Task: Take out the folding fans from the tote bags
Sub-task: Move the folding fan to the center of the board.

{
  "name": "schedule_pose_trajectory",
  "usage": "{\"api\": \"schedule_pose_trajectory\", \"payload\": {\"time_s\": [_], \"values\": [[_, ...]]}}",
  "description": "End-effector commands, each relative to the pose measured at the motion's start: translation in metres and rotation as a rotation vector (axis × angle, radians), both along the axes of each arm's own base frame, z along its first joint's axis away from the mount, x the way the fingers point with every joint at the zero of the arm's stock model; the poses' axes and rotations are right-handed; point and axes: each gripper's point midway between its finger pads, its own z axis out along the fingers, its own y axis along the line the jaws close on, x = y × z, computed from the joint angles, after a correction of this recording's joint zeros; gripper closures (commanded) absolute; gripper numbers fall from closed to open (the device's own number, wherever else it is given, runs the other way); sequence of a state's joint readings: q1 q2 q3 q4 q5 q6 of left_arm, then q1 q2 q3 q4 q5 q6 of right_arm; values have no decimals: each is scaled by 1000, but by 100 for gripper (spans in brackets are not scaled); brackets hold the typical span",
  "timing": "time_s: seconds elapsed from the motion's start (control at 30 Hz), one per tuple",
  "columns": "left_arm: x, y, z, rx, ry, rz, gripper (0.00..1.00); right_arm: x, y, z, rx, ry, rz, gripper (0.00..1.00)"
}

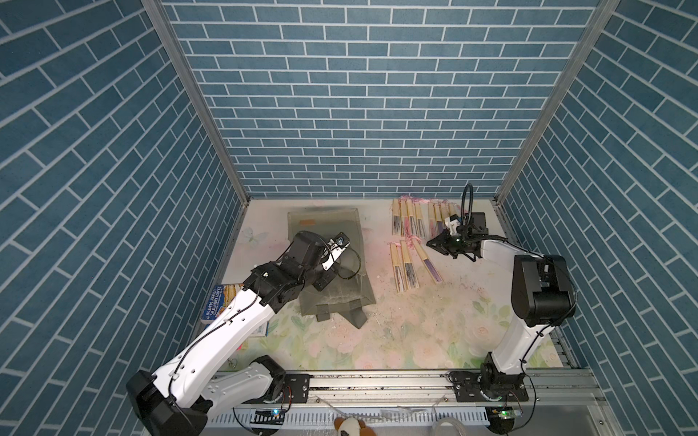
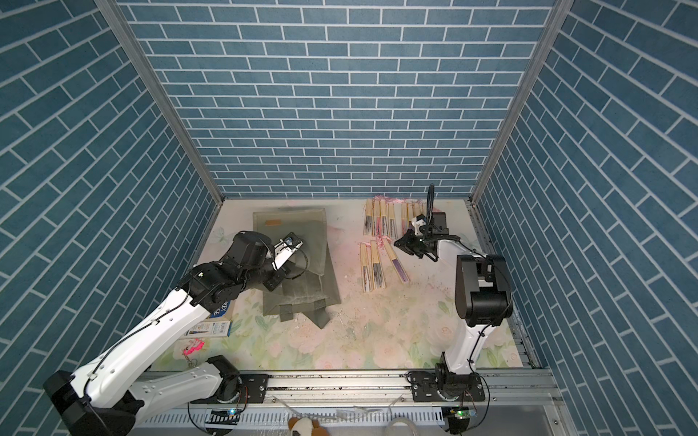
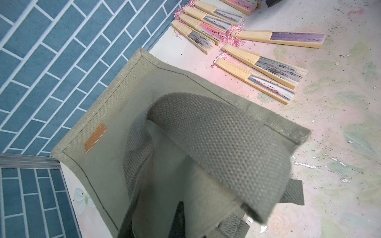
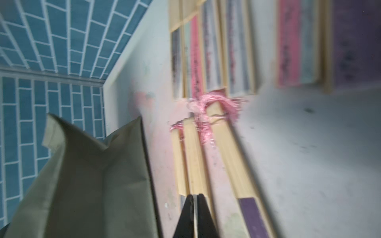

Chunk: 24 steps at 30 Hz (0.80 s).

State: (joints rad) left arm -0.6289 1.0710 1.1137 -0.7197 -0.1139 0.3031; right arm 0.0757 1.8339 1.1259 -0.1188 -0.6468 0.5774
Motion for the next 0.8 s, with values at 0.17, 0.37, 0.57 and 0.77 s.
{"api": "schedule_pose_trajectory", "payload": {"time_s": [0.17,0.37,0.57,0.77], "values": [[0,1,1,-13,-9,8,100,-20,-29,-61,-139,173,-69,90],[0,1,1,-13,-10,9,100,-23,-11,-65,-95,191,-26,94],[0,0,-1,-11,-4,7,100,-27,7,-66,-35,201,11,96],[0,0,-2,-9,0,7,100,-28,22,-68,-17,208,40,97]]}}
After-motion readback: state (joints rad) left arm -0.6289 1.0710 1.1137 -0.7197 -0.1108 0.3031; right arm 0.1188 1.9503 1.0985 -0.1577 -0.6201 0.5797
